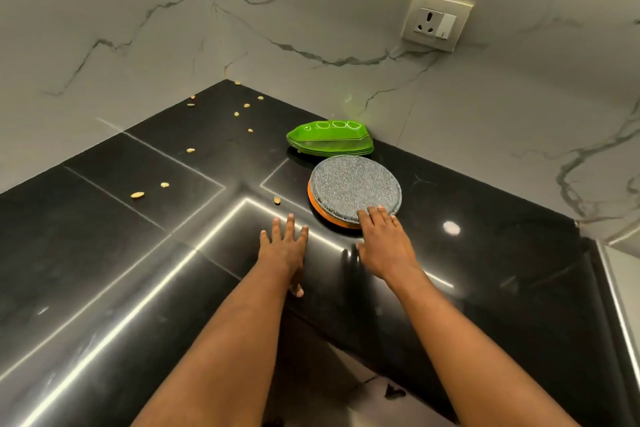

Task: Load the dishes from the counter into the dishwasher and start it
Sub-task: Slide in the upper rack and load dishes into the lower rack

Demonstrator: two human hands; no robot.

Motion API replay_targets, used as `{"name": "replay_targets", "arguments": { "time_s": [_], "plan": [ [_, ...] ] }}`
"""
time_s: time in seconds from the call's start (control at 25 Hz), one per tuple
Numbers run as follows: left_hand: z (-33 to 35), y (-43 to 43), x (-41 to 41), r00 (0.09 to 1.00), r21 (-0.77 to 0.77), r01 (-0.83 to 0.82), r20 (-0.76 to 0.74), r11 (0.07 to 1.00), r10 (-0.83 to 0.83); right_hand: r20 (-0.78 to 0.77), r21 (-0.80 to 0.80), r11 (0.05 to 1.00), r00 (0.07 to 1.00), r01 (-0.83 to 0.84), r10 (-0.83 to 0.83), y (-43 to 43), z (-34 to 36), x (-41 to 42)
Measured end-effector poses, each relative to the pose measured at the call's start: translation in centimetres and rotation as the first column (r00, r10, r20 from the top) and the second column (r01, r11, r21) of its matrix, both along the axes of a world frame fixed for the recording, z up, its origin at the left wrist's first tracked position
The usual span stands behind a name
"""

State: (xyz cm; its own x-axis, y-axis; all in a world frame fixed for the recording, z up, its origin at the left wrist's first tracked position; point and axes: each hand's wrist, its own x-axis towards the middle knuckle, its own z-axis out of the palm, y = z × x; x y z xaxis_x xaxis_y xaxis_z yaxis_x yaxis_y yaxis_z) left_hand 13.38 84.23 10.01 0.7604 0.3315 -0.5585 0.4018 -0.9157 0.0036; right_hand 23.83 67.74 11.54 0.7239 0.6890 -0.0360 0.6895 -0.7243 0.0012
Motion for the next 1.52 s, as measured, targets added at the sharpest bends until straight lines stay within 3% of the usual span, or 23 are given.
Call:
{"name": "replay_targets", "arguments": {
  "time_s": [0.12, 0.32, 0.84, 1.08, 1.2, 1.32, 1.4, 1.48, 1.52],
  "plan": [
    [-1.1, 2.0, 3.5, 0.992, -0.052, 0.043, -0.116, 0.998, -0.049, -0.022, -0.067, 0.998, 1.000, 0.018, -0.020, 3.7, -0.8, 2.7],
    [-1.4, 1.8, 5.3, 0.984, -0.087, -0.014, -0.177, 0.996, -0.002, -0.090, -0.232, 0.971, 0.993, 0.056, -0.078, 7.9, -1.9, 5.6],
    [-0.8, 2.2, 4.6, 0.989, -0.116, 0.017, -0.144, 0.993, -0.033, 0.004, -0.326, 0.927, 0.980, -0.187, 0.199, 9.3, 1.8, 6.4],
    [-0.9, 2.1, 4.9, 0.985, -0.103, 0.025, -0.166, 0.994, -0.042, 0.194, -0.315, 0.917, 0.930, -0.243, 0.313, 10.3, 2.4, 5.0],
    [-1.2, 2.6, 4.7, 0.989, -0.112, 0.049, -0.136, 0.992, -0.064, 0.307, -0.207, 0.975, 0.940, -0.087, 0.149, 10.4, 3.8, 5.0],
    [-1.3, 2.9, 3.9, 0.981, -0.090, 0.120, -0.143, 0.989, -0.133, 0.325, 0.107, 0.981, 0.927, 0.163, -0.189, 8.7, 5.8, 5.5],
    [-1.2, 3.0, 3.4, 0.979, -0.082, 0.153, -0.125, 0.985, -0.163, 0.221, 0.472, 0.819, 0.856, 0.326, -0.467, 6.3, 7.0, 6.1],
    [-0.9, 3.3, 3.0, 0.982, -0.078, 0.160, -0.093, 0.984, -0.167, -0.030, 0.725, 0.487, 0.728, 0.488, -0.685, 3.2, 7.9, 6.4],
    [-0.8, 3.4, 2.9, 0.983, -0.069, 0.159, -0.080, 0.985, -0.164, -0.182, 0.763, 0.316, 0.657, 0.564, -0.732, 1.8, 7.9, 6.3]
  ]
}}
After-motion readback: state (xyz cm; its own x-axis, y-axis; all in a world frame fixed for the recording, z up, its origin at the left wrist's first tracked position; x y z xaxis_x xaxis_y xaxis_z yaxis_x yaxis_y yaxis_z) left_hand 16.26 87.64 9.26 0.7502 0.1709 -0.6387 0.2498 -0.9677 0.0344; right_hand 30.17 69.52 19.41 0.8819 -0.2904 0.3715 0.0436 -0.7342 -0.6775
